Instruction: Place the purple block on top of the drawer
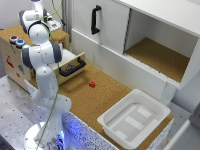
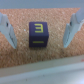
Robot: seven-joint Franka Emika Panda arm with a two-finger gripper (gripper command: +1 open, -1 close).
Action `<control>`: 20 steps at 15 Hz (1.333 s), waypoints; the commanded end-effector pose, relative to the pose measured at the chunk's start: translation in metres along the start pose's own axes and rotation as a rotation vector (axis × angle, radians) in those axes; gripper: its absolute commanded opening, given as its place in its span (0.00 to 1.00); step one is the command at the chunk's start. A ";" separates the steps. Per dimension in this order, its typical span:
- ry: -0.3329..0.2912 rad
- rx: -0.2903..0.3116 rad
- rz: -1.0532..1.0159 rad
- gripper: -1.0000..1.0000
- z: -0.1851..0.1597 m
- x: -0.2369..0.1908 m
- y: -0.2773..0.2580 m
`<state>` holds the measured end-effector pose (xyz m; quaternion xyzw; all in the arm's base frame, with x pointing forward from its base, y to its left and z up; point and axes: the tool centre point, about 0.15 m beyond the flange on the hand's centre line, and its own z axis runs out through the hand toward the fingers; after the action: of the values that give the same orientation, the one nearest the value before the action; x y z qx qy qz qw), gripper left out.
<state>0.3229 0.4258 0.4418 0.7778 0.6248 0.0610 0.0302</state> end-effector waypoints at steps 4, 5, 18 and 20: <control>0.048 0.071 0.046 1.00 0.035 -0.096 -0.004; 0.049 0.093 0.048 1.00 0.046 -0.102 -0.007; 0.074 0.113 -0.042 1.00 0.127 -0.092 0.029; 0.076 0.119 -0.052 1.00 0.130 -0.089 0.029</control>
<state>0.3369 0.3321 0.3364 0.7727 0.6336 0.0382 -0.0053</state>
